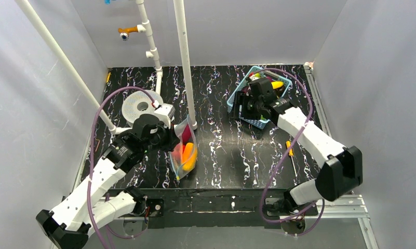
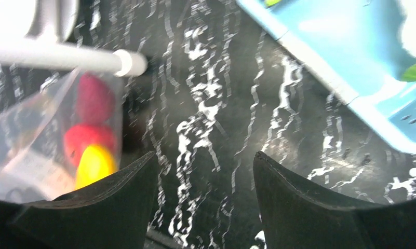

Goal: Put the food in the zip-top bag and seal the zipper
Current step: Pick up the fake vegetable from the bin.

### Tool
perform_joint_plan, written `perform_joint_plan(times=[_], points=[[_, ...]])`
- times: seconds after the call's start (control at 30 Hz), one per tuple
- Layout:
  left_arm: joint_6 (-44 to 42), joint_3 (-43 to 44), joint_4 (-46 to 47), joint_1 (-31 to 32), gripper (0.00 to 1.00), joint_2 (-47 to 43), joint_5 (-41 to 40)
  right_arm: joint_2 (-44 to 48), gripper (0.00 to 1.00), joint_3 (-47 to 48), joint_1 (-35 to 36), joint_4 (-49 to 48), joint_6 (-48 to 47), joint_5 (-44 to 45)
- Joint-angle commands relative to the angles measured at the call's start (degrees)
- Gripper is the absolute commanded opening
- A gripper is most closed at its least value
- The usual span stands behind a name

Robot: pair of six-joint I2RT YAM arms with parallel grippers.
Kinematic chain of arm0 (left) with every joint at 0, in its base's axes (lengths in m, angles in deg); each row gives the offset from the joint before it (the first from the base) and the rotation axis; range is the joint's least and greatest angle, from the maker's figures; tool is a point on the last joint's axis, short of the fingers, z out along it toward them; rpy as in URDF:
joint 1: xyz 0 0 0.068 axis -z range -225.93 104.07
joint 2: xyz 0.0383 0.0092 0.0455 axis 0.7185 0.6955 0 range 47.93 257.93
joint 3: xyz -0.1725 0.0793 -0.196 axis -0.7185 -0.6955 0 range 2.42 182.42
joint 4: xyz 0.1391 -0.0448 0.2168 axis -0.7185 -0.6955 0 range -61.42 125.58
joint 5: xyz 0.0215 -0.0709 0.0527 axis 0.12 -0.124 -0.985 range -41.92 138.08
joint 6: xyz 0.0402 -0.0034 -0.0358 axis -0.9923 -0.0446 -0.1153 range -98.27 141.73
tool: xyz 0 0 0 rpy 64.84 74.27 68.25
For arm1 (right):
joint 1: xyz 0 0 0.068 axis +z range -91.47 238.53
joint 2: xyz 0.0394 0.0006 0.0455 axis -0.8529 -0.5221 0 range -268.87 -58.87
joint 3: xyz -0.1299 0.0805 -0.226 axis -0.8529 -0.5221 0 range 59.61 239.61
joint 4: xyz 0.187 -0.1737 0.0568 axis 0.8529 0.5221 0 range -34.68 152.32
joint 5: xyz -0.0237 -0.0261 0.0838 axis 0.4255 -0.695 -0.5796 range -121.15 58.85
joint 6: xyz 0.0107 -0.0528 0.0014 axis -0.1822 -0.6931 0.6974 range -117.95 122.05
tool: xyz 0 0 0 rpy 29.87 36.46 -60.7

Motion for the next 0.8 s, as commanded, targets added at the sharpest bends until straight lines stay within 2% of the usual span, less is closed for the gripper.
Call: perform_joint_plan(times=[0.0,0.1,0.27,0.37,0.53,0.67,0.77], points=[[-3.9,-1.3,2.5,0.1,0.0,-5.7,-1.5,-5.8,0.73,5.5,-3.5,0.5,-2.4,6.2],[-2.1,0.1,0.1,0.1,0.0,-8.7,-9.7,-11.6,0.73,8.7,-5.6,-0.3,-0.7,8.7],[1.1,8.3,-12.8,0.2,0.0,-8.9,-20.5,-20.9,0.7,17.3,-8.7,0.3,4.4,9.7],[1.3,9.1,-14.7,0.1,0.0,-8.2,-19.0,-26.0,0.7,21.7,-9.4,-1.1,6.7,9.9],[0.3,2.0,-8.4,0.1,0.0,-3.8,-12.5,-33.1,0.64,26.9,-10.6,-1.5,12.8,11.0],[-2.4,1.3,-8.1,0.1,0.0,3.6,-9.2,-34.9,0.55,27.2,-10.6,-2.3,15.5,11.4],[-3.3,2.0,-9.2,0.1,0.0,6.8,-8.4,-34.5,0.53,24.7,-10.6,-4.8,16.5,12.4]])
